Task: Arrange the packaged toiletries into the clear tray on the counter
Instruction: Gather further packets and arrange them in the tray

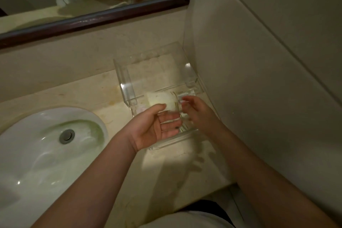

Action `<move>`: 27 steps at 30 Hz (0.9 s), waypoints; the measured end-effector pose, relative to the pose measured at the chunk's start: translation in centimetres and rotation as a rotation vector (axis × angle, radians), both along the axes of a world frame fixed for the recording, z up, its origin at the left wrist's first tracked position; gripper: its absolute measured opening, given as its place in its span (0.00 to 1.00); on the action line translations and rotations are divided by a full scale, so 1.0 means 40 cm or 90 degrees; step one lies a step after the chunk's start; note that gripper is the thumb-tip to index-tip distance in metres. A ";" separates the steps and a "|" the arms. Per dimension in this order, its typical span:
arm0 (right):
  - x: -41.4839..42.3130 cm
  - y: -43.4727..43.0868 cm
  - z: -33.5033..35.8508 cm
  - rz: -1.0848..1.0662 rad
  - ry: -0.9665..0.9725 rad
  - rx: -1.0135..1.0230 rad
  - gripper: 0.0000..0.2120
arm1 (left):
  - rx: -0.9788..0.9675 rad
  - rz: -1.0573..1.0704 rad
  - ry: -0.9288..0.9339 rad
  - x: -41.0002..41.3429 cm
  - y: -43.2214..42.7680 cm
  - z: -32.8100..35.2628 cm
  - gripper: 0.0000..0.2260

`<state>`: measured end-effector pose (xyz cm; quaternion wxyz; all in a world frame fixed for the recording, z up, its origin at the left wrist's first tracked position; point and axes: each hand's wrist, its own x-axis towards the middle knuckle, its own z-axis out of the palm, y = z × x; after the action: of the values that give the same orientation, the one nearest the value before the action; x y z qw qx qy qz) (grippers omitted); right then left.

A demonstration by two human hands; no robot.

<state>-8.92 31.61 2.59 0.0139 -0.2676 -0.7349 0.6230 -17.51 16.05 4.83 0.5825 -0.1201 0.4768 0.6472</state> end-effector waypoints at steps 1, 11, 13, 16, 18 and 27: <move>-0.003 -0.004 0.004 -0.010 -0.022 -0.132 0.07 | -0.002 -0.022 0.003 0.009 0.011 0.000 0.15; 0.036 0.058 -0.001 -0.071 0.008 -0.136 0.06 | -0.151 -0.098 0.284 0.026 0.033 -0.009 0.10; 0.042 0.066 0.017 -0.054 0.029 -0.104 0.07 | -0.183 -0.051 0.428 0.020 0.032 -0.004 0.12; 0.030 0.077 0.045 -0.044 0.078 -0.079 0.08 | -0.181 -0.023 0.577 0.015 0.052 0.012 0.06; 0.018 0.074 0.056 -0.108 0.119 -0.176 0.09 | -0.193 0.030 0.572 0.014 0.074 0.019 0.02; -0.013 0.077 0.035 -0.141 0.037 0.012 0.07 | -0.235 0.066 0.412 0.012 0.051 0.007 0.06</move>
<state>-9.46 34.68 4.00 0.1067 -0.3291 -0.7058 0.6182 -17.02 18.10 5.13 0.3368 -0.0365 0.7380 0.5836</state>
